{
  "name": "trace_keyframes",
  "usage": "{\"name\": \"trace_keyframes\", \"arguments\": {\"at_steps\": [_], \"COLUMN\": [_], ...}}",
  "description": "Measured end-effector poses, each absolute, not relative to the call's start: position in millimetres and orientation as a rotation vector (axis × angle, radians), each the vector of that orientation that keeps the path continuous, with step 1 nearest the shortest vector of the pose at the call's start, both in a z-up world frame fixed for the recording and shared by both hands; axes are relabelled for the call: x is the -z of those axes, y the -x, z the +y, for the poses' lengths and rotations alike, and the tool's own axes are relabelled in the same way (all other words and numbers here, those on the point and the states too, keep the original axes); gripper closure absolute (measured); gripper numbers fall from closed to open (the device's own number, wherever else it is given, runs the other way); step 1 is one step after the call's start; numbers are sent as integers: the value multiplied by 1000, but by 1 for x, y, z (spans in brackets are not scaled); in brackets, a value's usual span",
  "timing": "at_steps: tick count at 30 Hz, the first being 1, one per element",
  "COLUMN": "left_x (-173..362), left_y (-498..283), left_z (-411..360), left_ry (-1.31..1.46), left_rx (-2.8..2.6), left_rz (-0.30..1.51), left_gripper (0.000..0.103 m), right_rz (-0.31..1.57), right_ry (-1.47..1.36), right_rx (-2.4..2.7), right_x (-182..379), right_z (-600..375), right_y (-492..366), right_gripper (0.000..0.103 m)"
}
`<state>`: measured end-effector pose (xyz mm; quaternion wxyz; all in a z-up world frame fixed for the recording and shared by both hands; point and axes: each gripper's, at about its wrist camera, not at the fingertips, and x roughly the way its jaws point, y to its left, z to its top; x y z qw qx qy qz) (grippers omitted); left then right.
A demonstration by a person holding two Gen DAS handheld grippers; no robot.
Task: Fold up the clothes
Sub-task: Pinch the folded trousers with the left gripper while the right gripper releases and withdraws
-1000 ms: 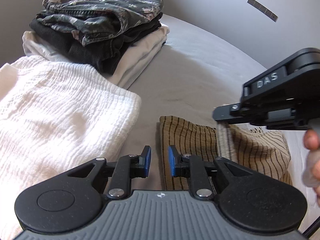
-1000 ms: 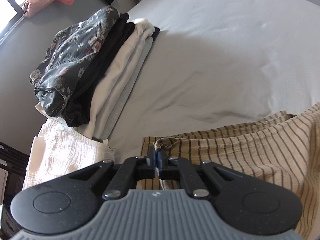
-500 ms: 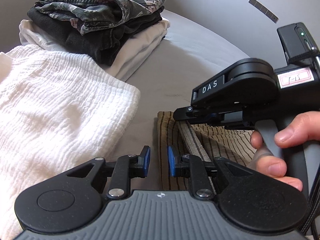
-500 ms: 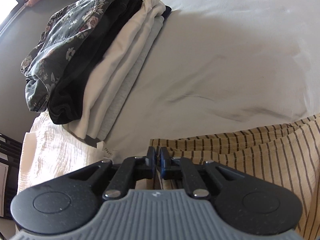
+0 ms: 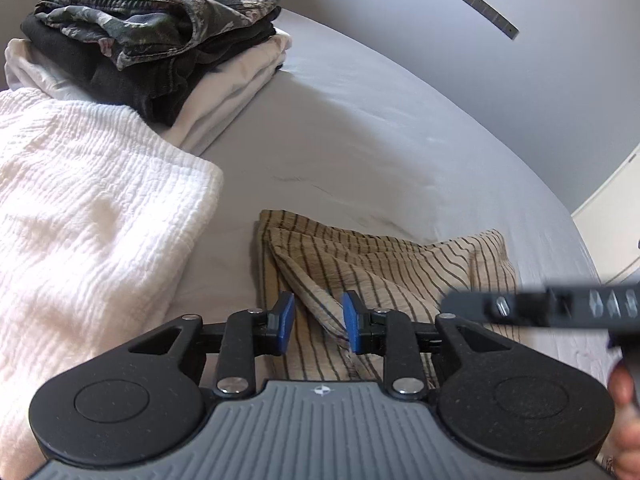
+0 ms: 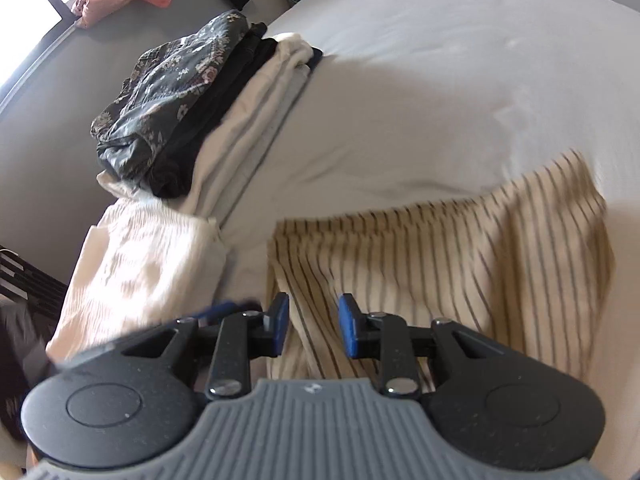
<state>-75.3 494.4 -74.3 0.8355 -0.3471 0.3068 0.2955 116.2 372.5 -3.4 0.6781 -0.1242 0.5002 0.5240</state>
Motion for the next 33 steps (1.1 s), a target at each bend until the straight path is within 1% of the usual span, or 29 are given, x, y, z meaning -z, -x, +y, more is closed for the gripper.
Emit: {"name": "trace_keyframes", "arguments": {"at_steps": [5, 11, 15, 23, 24, 26, 27, 28, 29, 30, 32, 33], "left_x": [76, 83, 89, 105, 107, 109, 110, 111, 112, 111, 106, 102], "left_y": [66, 60, 57, 46, 44, 41, 40, 39, 37, 36, 34, 34], "left_z": [487, 495, 505, 524, 525, 527, 527, 528, 528, 528, 524, 522], "left_ry": [703, 705, 726, 801, 801, 806, 809, 812, 816, 805, 782, 766], "left_rx": [-637, -643, -651, -631, -635, -627, -622, -616, -611, -607, -647, -654], "left_rz": [709, 736, 742, 742, 748, 747, 745, 743, 741, 732, 686, 663], "left_gripper": [66, 63, 63, 63, 63, 63, 70, 77, 90, 97, 102, 102], "right_rz": [1128, 1123, 1137, 1137, 1141, 1149, 1151, 1152, 1153, 1153, 1154, 1155], "right_ry": [323, 339, 338, 433, 442, 450, 452, 451, 450, 448, 444, 438], "right_rx": [-1151, -1165, -1157, -1125, -1121, -1118, -1120, -1122, -1123, -1125, -1129, -1133], "right_x": [12, 20, 29, 50, 53, 57, 59, 59, 59, 60, 59, 57], "right_z": [317, 280, 279, 294, 296, 299, 300, 300, 301, 301, 301, 301], "right_y": [-91, -52, -38, -32, -33, -34, -35, -36, -36, -36, -36, -36], "right_gripper": [72, 72, 72, 72, 73, 81, 87, 89, 91, 95, 97, 99]}}
